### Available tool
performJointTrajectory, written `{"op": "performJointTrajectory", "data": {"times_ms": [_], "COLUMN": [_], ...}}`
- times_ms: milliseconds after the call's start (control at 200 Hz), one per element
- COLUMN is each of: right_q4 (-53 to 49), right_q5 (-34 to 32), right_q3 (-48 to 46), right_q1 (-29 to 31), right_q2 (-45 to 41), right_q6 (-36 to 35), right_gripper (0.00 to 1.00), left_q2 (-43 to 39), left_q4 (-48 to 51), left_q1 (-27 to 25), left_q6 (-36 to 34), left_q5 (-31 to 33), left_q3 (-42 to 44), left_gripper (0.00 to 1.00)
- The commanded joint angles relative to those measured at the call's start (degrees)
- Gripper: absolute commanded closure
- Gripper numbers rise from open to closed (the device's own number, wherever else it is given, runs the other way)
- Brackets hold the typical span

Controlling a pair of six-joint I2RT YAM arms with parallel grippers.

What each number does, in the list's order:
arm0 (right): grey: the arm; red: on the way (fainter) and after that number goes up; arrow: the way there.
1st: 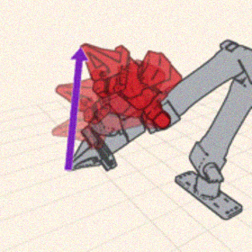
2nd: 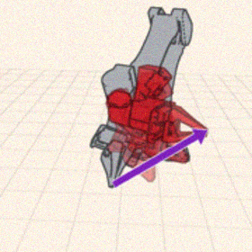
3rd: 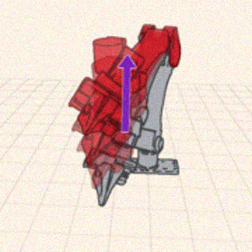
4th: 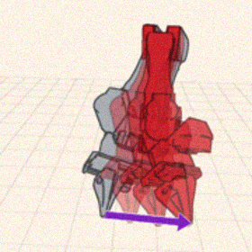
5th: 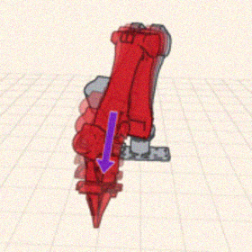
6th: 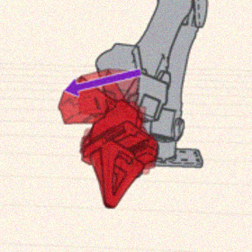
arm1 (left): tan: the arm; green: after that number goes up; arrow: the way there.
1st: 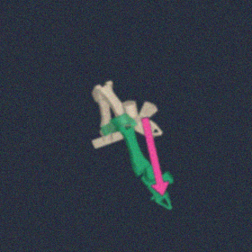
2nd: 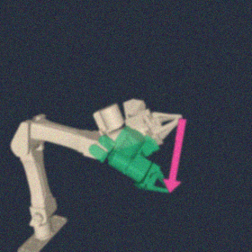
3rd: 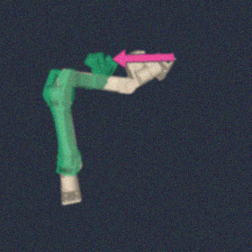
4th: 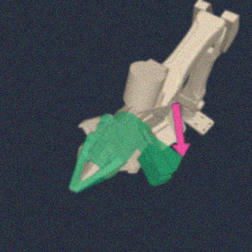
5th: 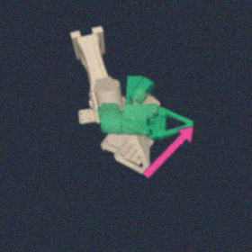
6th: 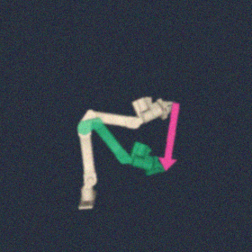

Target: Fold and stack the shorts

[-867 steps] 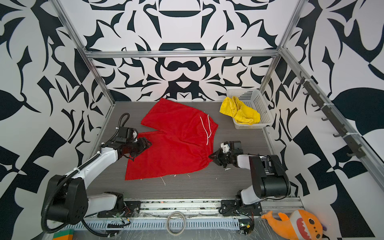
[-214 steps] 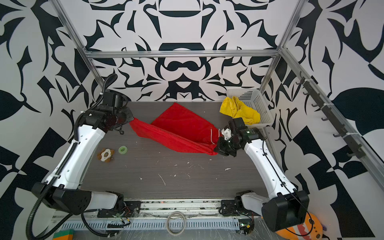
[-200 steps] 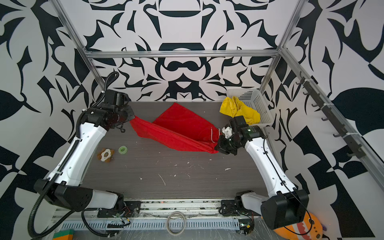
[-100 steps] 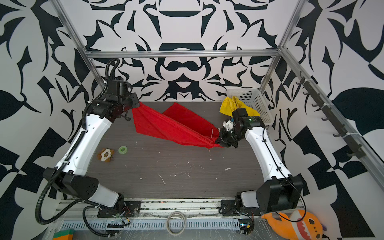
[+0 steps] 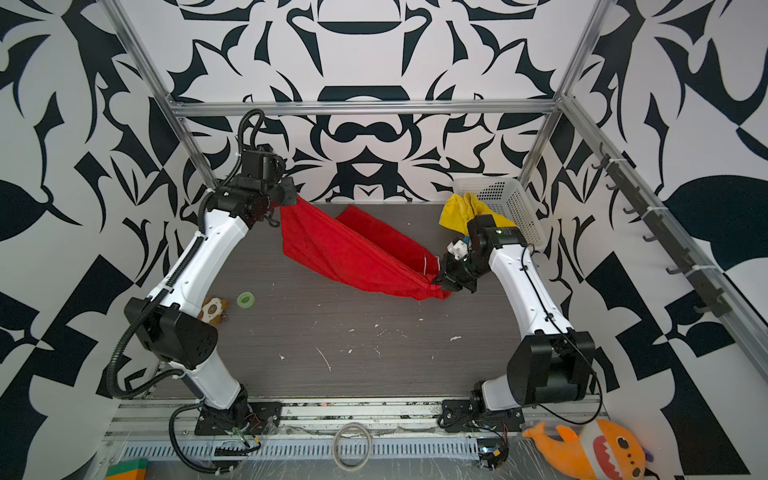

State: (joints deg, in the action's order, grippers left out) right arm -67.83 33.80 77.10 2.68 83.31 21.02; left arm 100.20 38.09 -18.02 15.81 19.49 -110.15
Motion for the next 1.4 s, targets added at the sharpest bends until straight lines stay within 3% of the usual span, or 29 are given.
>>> {"op": "performJointTrajectory", "data": {"times_ms": [0, 840, 1395], "right_q4": [-3.05, 1.27, 8.15], "right_q5": [-1.81, 1.28, 2.52], "right_q3": [1.39, 0.14, -3.19], "right_q1": [-1.12, -5.49, -7.95], "right_q2": [0.26, 8.42, 14.99], "right_q6": [-1.80, -2.96, 0.16], "right_gripper": [1.00, 1.00, 1.00], "left_q2": [1.81, 22.38, 37.26], "left_q4": [-5.47, -6.79, -14.09], "left_q1": [0.99, 0.97, -0.41], "left_q6": [-1.83, -3.58, -2.88], "left_q5": [2.60, 0.52, -1.70], "left_q3": [-4.28, -22.10, -29.40], "left_gripper": [1.00, 1.00, 1.00]}}
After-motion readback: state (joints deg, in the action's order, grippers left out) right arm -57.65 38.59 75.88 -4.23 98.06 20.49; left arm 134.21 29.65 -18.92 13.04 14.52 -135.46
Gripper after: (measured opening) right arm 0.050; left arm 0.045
